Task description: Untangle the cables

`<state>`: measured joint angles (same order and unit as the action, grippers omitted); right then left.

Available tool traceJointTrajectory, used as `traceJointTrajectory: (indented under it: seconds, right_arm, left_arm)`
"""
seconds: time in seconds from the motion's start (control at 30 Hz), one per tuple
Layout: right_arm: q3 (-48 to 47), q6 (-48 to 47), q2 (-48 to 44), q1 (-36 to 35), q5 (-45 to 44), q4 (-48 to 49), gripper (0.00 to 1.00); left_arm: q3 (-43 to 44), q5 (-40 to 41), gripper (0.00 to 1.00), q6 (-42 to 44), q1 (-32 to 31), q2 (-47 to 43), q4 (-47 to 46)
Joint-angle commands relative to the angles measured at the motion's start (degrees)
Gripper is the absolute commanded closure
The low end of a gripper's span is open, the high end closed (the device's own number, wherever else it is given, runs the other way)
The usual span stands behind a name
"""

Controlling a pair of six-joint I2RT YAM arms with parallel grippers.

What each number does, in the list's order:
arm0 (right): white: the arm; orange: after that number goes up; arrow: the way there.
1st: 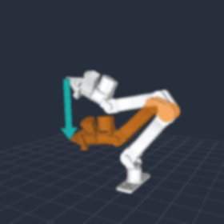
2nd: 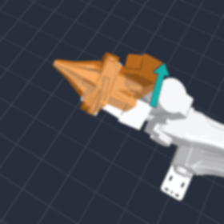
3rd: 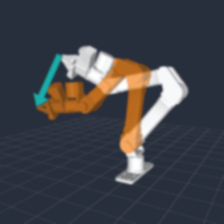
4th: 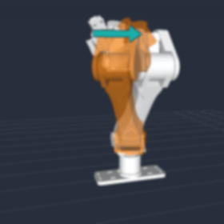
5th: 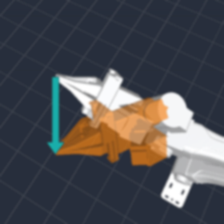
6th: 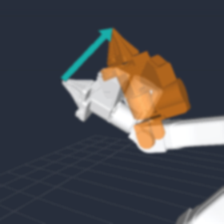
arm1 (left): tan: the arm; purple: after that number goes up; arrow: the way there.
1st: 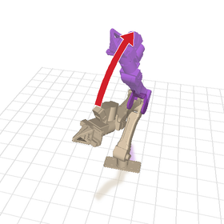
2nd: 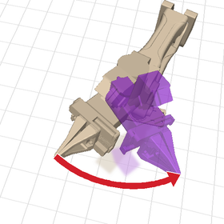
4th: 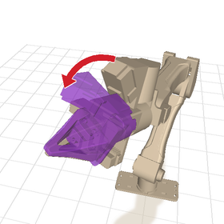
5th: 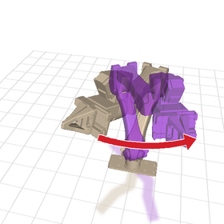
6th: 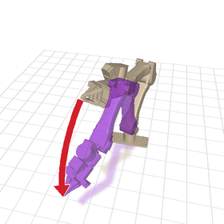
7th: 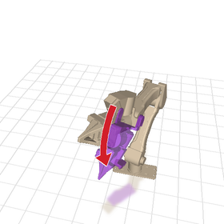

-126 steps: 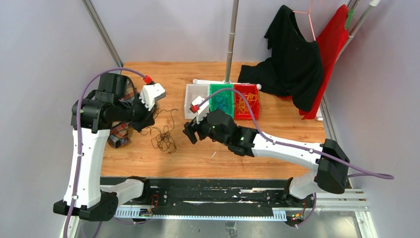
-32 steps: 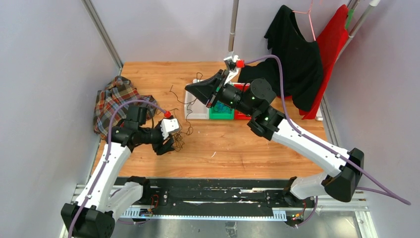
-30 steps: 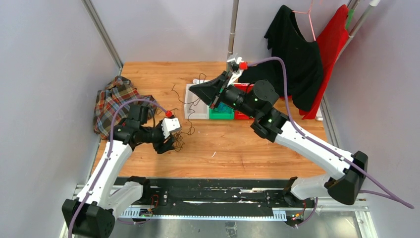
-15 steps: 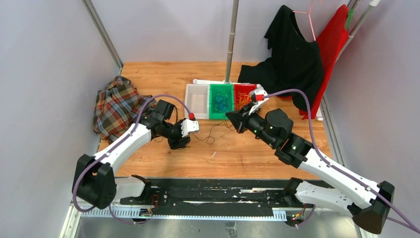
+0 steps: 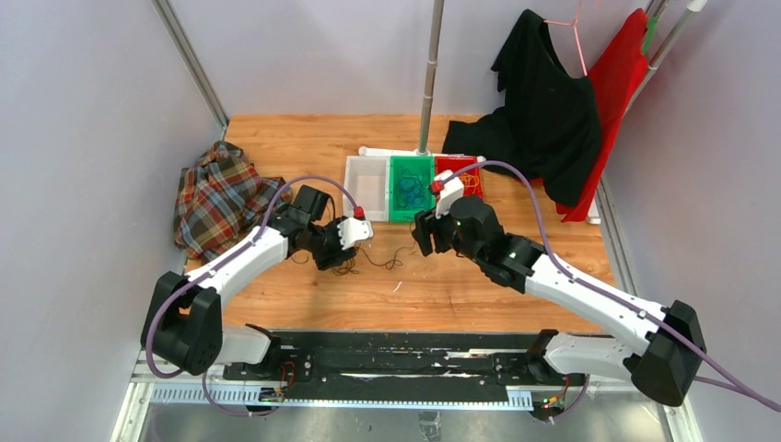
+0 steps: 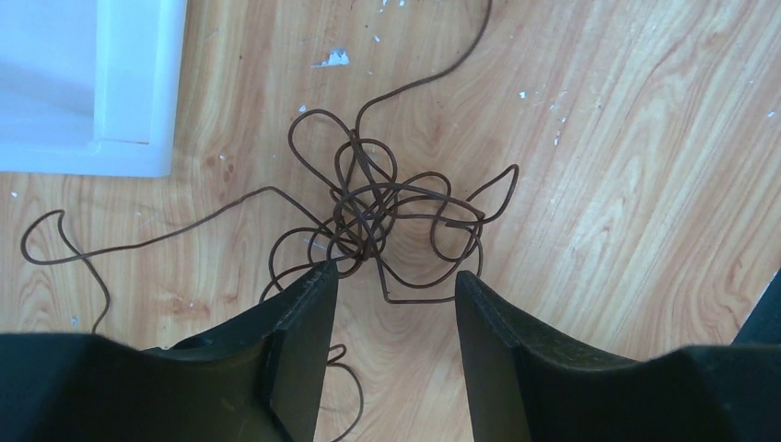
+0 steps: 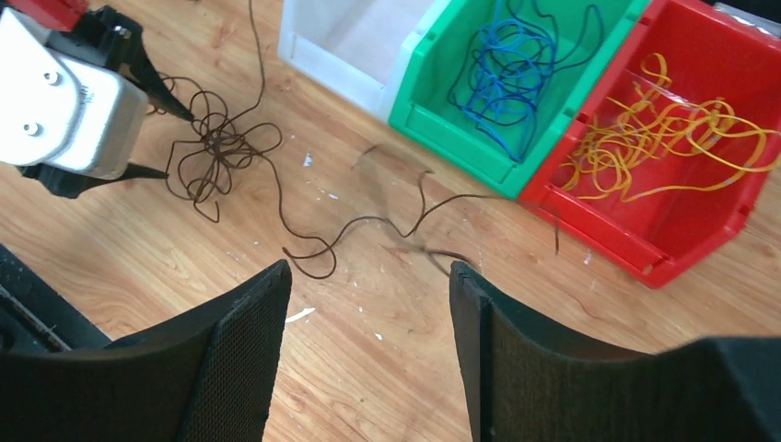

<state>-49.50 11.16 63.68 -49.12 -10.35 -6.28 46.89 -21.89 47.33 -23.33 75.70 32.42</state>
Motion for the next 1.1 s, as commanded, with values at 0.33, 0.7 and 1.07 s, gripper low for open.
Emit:
traceJointTrajectory:
  seconds: [0.33,0.7,1.07]
  right_arm:
    - [5.7,-2.3,13.0,0.6,19.2,20.1,0.35]
    - [-2.3,-9.7,31.4,-0.4,23.2,22.9,0.34]
    - [-1.3,-4.4,40.6,-0.7,16.2,32.0,0.65]
  left_arm:
    - [-0.1,-1.4,0.45,-4.9,-0.4,4.6,-6.2]
    - [-3.1,0.9,0.82,-4.3,-0.3,5.2,-9.4]
    - [-3.9,0.4,0.99,-4.7,-0.2,-0.9,-4.4]
